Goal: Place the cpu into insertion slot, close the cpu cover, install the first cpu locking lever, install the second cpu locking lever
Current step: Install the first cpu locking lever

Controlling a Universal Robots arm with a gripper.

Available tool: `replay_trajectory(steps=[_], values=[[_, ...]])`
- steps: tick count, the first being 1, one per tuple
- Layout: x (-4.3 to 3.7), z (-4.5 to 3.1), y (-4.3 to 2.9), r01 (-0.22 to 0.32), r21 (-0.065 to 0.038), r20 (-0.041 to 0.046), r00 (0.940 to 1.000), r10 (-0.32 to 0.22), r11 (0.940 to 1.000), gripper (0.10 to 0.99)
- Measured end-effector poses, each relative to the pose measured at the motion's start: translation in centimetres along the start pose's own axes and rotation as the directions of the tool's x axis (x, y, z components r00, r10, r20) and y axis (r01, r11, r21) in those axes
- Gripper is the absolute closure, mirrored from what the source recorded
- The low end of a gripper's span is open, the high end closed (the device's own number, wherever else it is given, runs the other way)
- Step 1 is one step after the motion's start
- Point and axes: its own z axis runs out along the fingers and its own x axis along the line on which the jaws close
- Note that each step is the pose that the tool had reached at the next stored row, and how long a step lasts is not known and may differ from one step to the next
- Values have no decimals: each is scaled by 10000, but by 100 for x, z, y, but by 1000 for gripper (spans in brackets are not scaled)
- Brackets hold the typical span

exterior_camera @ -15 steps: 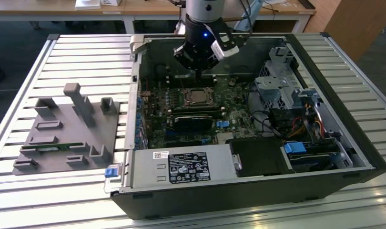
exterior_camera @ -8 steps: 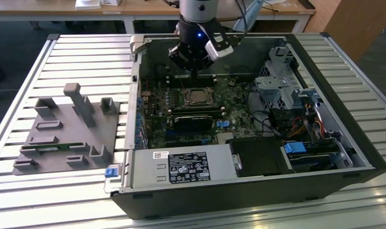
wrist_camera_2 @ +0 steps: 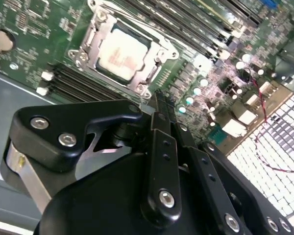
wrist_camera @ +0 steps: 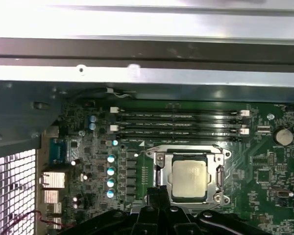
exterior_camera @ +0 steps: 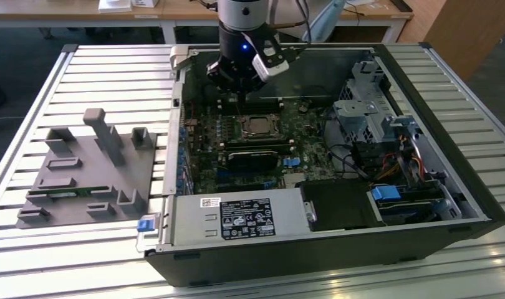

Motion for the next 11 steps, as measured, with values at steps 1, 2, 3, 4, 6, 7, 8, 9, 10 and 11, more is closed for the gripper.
replay_trajectory(steps=[1, 2, 3, 4, 6, 7, 8, 9, 10, 11], values=[[13, 4, 7, 6, 2, 19, 10000, -6, 10000, 965], [26, 10, 11, 16, 1, 36, 10000, -16, 10000, 965], [40, 17, 14, 28, 1, 51, 10000, -28, 10000, 965], [53, 23, 19, 38, 2, 64, 10000, -39, 10000, 965], [81, 33, 26, 52, 2, 89, 9999, -52, 10000, 965], [95, 37, 29, 55, 2, 96, 9999, -55, 10000, 965], [111, 41, 31, 56, 4, 103, 9999, -56, 10000, 965], [127, 46, 37, 58, 1, 108, 9999, -59, 10000, 965], [140, 49, 46, 59, 2, 112, 9999, -59, 10000, 965], [153, 53, 56, 61, 2, 114, 9999, -61, 10000, 965]])
